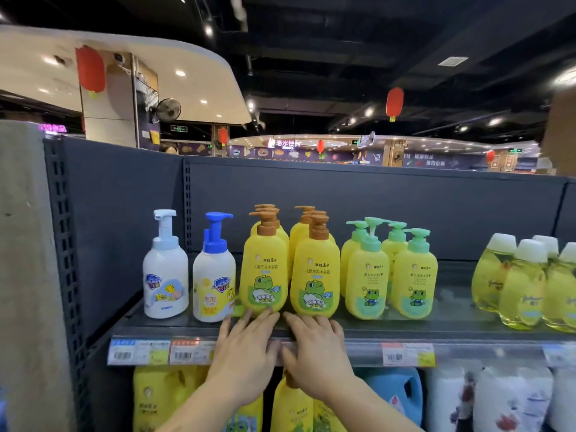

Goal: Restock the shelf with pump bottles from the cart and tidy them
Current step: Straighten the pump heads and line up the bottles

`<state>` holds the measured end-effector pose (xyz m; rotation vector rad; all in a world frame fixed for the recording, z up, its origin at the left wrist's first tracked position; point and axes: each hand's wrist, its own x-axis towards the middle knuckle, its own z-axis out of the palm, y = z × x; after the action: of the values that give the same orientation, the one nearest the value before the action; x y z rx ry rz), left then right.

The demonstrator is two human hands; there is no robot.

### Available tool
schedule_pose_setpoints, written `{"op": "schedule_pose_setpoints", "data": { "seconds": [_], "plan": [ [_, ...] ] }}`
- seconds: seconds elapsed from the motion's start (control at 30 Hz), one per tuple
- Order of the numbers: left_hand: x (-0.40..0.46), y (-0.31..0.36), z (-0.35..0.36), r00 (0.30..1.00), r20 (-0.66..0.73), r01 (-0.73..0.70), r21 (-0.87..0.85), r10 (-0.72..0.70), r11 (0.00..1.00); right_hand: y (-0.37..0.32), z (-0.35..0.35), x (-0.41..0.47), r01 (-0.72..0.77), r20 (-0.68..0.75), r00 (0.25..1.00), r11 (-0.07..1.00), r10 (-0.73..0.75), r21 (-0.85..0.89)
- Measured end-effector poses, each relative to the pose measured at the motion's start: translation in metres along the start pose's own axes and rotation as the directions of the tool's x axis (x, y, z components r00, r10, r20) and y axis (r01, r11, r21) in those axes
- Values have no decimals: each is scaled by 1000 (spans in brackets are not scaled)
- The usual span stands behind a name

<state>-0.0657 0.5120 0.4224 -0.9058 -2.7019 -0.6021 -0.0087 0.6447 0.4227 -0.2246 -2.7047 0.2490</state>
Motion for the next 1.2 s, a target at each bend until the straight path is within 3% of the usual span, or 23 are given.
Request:
{"op": "schedule_pose_setpoints", "data": {
  "seconds": [0.23, 0.43, 0.53, 0.67, 0.77, 1.2],
  "plan": [
    [-1, 1, -1, 1000, -15, 5, -37, -6, 999, 6, -3, 3, 1, 4, 1000, 999, -1, 48],
    [-1, -2, -5, 992, -122, 12, -145, -30, 989, 14, -10, 4, -13, -14, 1000, 996, 15, 86],
    [-5, -7, -7, 974, -208, 55, -151, -86, 987, 13, -9, 2, -15, -32, 999, 996, 18, 92],
    [-6, -23, -12, 904, -344, 222, -135, -256, 966, 8, -8, -4, -8, -54, 998, 995, 14, 102],
    [0, -35, -14, 881, -317, 319, -146, -350, 936, 8, -4, -10, 2, -64, 998, 994, 5, 111],
    [6, -44, -15, 904, -226, 356, -73, -363, 931, 6, 2, -35, 43, -128, 992, 987, -22, 157]
  ]
}}
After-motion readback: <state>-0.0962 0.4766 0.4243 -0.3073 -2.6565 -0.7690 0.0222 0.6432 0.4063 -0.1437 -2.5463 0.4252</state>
